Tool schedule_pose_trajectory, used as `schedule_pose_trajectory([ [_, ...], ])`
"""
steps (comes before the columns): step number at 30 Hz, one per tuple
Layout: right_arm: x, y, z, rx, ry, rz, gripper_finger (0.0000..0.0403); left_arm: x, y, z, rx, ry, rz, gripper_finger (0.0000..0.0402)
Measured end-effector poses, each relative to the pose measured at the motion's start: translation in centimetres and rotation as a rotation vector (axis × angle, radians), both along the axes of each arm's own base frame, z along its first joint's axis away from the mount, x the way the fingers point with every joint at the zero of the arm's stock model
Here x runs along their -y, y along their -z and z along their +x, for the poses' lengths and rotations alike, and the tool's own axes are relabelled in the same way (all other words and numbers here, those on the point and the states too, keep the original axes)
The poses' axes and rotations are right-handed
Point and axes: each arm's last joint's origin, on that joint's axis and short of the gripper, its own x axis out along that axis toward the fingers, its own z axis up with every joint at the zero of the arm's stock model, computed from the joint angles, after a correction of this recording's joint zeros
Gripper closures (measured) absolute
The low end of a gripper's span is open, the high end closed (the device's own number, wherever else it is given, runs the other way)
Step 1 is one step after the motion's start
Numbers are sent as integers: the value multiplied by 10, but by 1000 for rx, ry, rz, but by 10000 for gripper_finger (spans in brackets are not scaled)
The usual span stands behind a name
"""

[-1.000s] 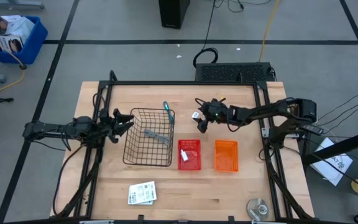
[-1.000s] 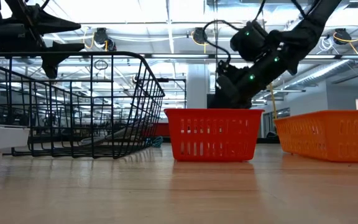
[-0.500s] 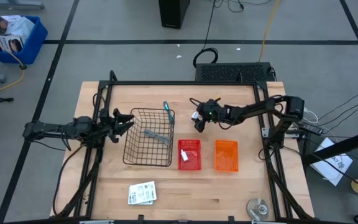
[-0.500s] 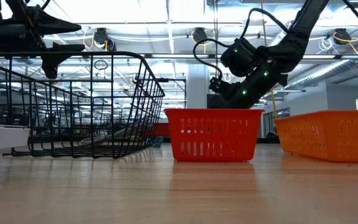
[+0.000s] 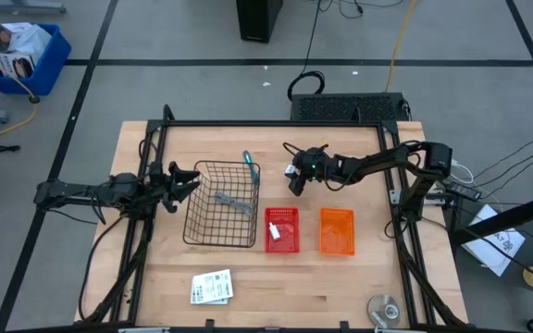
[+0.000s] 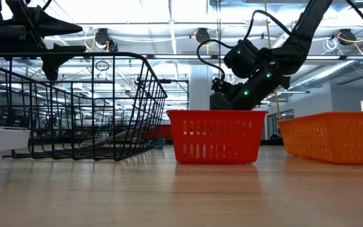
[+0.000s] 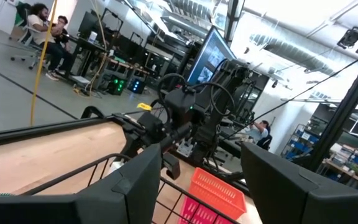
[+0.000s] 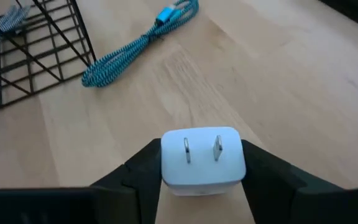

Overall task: Pick and place items into bin
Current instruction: Put the white adapter into the red bin

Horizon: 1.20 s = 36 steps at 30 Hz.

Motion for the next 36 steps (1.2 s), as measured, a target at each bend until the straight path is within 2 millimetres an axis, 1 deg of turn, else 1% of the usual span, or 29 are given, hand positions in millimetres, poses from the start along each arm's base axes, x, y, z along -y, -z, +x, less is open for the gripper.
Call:
schedule_pose_trajectory([
  [4,-2,-8,0,22,-6,-8,231,0,0,0,1,0,-1,174],
  [7,-11,-23,0,58,-47,-43,231,0,0,0,1,1,-3,174],
  [12,-37,-52,-2,112,-157,-105,231,0,0,0,0,-3,-1,174],
  [16,-66,-64,-2,133,-283,-149,231,0,0,0,-2,-8,5,174],
  [22,-109,-68,-1,156,-434,-157,223,0,1,0,-5,-7,-3,174],
  [28,-141,-67,-4,157,-522,-123,229,0,0,0,-3,-6,-5,174],
  [31,-151,-65,-6,137,-527,-144,228,0,0,0,-2,-6,-5,174],
  [36,-155,-60,-7,107,-498,-132,217,0,-1,0,6,-6,-6,174],
])
